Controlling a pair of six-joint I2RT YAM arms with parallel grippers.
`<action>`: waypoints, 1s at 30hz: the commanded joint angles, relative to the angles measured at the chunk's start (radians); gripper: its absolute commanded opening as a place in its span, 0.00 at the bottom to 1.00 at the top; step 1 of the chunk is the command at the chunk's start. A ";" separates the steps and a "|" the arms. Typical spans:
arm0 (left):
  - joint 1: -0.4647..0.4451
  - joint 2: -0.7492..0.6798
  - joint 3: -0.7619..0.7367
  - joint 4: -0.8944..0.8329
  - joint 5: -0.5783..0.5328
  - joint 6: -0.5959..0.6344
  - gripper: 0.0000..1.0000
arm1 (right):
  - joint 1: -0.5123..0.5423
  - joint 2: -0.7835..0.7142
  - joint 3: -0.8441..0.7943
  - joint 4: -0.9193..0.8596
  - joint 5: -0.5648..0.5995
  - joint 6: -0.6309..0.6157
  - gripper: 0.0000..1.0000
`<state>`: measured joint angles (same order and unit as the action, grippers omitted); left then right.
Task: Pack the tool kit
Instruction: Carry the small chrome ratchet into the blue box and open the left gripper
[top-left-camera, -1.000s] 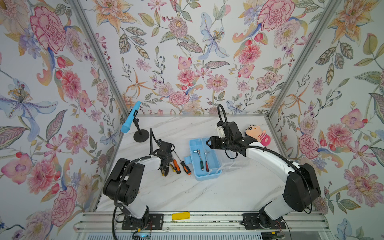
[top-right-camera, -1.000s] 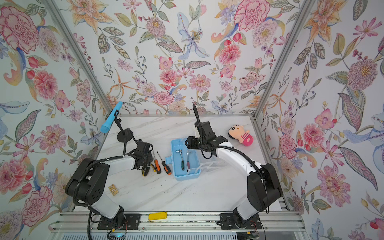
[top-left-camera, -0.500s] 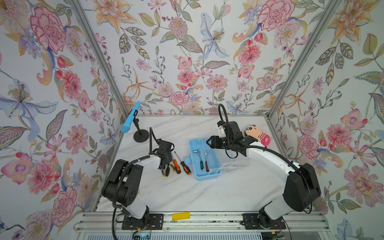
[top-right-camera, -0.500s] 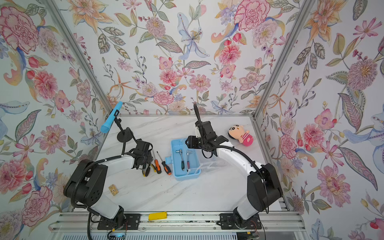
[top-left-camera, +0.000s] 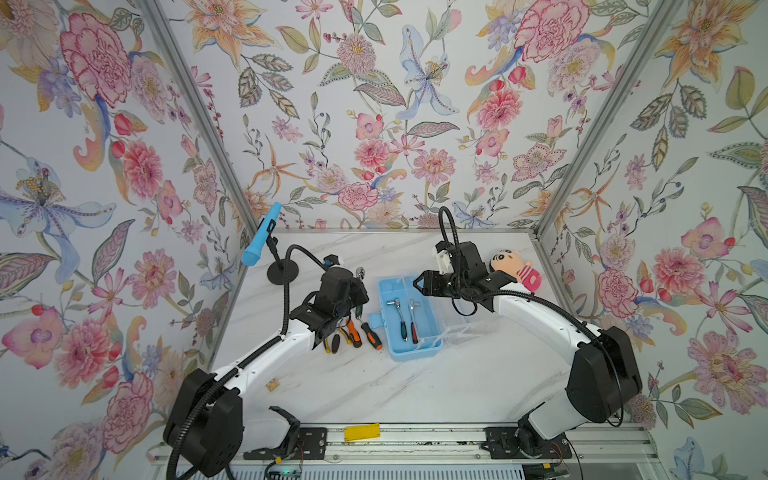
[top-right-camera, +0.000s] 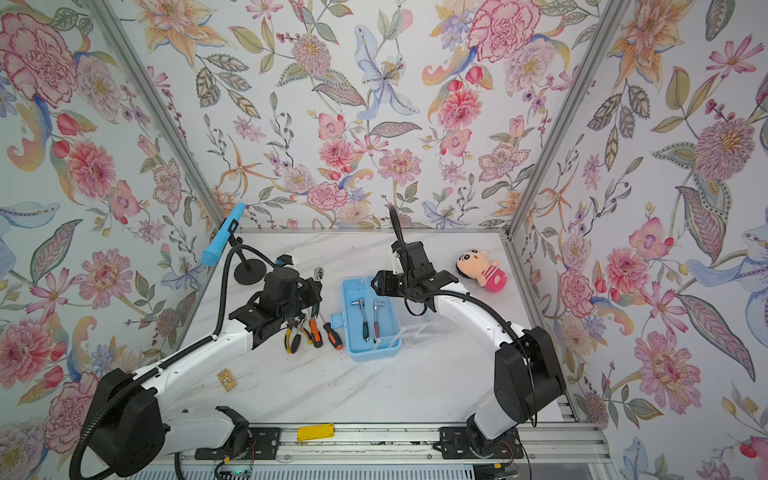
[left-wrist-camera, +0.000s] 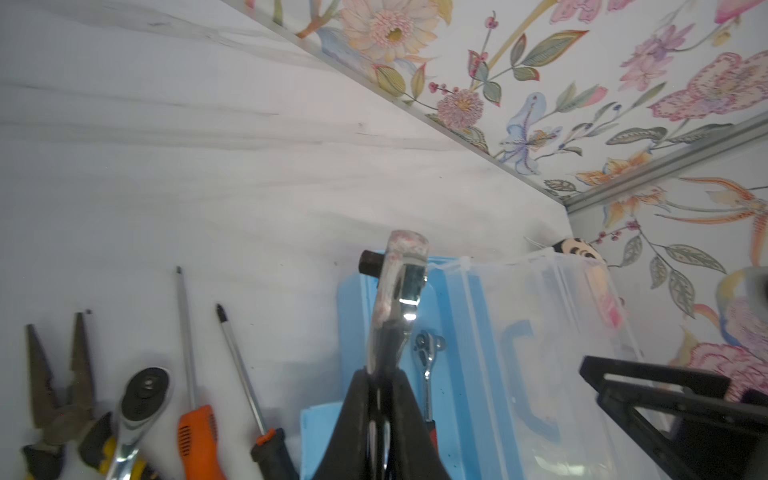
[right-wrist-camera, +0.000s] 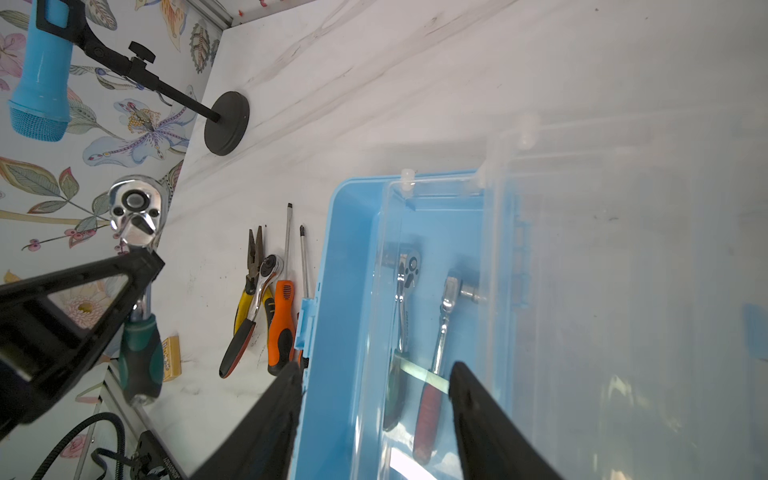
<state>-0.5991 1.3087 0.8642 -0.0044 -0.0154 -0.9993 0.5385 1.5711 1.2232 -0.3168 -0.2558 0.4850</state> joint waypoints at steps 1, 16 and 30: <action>-0.100 0.043 0.048 0.118 -0.062 -0.144 0.00 | -0.012 -0.006 0.004 -0.024 -0.003 0.015 0.58; -0.179 0.331 0.075 0.228 -0.090 -0.285 0.00 | -0.024 -0.086 -0.076 -0.024 0.018 0.019 0.59; -0.182 0.516 0.129 0.358 0.084 -0.326 0.05 | -0.030 -0.093 -0.086 -0.026 0.013 0.018 0.60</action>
<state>-0.7727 1.7908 0.9554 0.2760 0.0090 -1.3087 0.5144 1.5085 1.1488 -0.3321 -0.2508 0.4953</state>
